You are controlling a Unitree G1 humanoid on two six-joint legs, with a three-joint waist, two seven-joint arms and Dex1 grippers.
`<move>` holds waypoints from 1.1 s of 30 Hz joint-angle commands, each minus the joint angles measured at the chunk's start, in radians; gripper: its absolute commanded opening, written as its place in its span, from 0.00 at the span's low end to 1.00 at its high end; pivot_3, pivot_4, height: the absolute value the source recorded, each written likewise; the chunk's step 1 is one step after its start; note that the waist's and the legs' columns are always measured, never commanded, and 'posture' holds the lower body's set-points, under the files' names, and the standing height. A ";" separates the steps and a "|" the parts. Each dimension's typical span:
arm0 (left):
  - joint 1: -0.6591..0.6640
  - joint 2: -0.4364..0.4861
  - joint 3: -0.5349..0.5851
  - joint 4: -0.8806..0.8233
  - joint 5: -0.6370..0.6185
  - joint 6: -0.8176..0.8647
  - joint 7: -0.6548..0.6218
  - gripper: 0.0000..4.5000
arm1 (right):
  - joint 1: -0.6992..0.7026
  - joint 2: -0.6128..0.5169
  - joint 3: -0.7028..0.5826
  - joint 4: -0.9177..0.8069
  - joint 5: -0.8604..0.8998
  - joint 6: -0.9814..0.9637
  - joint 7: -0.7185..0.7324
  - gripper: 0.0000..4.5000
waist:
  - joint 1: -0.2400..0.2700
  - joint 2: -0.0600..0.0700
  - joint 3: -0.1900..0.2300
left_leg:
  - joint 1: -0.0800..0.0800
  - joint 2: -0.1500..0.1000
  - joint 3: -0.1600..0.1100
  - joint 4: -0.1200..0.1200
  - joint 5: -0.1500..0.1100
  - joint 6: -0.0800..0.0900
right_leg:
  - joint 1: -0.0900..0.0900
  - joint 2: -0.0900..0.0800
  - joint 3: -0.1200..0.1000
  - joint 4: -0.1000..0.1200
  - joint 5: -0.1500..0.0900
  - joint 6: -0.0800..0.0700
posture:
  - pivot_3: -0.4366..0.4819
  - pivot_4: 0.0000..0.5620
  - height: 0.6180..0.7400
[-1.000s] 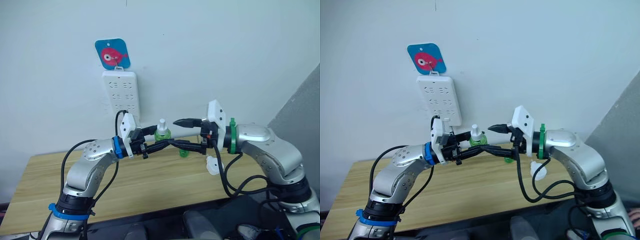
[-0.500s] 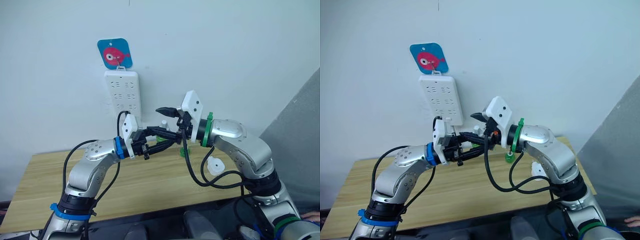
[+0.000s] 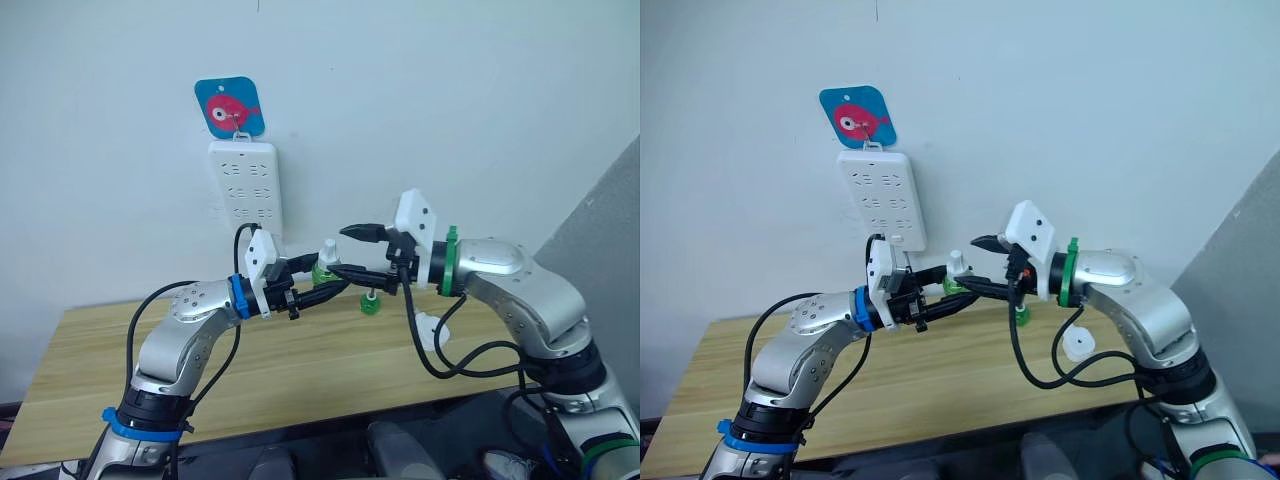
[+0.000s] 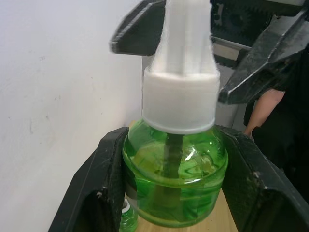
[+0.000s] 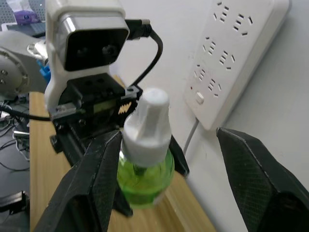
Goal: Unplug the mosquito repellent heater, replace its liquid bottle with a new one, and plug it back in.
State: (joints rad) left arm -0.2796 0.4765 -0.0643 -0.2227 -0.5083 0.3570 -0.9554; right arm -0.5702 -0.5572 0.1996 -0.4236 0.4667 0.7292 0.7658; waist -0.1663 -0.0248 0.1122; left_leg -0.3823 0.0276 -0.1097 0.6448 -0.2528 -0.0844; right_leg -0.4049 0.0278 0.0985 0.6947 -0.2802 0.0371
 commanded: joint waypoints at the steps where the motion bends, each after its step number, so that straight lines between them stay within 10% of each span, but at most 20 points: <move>1: -0.004 -0.005 0.011 -0.023 -0.009 -0.032 -0.012 0.51 | 0.002 -0.056 -0.060 -0.030 0.038 0.008 0.056 0.72 | 0.000 0.000 0.000 | 0.000 0.000 0.000 0.000 0.000 0.000 | 0.000 0.000 0.000 0.000 0.000 0.000 | 0.30 0.11 0.90; 24: -0.013 -0.005 0.001 -0.026 -0.004 -0.035 -0.015 0.51 | -0.053 0.174 0.014 -0.045 0.083 0.085 -0.085 0.72 | -0.003 0.000 0.000 | 0.000 0.000 0.000 0.000 0.000 0.000 | 0.000 0.000 0.000 0.000 0.000 0.000 | 0.31 0.08 0.90; 33: -0.015 -0.004 0.000 -0.028 -0.004 -0.033 -0.014 0.51 | -0.056 0.166 0.015 -0.040 0.073 0.068 -0.056 0.22 | -0.003 0.000 0.000 | 0.000 0.000 0.000 0.000 0.000 0.000 | 0.000 0.000 0.000 0.000 0.000 0.000 | 0.31 0.07 0.90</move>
State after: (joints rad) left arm -0.2797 0.4747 -0.0739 -0.2231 -0.5075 0.3396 -0.9706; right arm -0.6077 -0.3942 0.2294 -0.4485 0.5301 0.8178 0.6991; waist -0.1693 -0.0244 0.1118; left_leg -0.3823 0.0279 -0.1099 0.6447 -0.2528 -0.0844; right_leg -0.4049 0.0279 0.0985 0.6949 -0.2801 0.0370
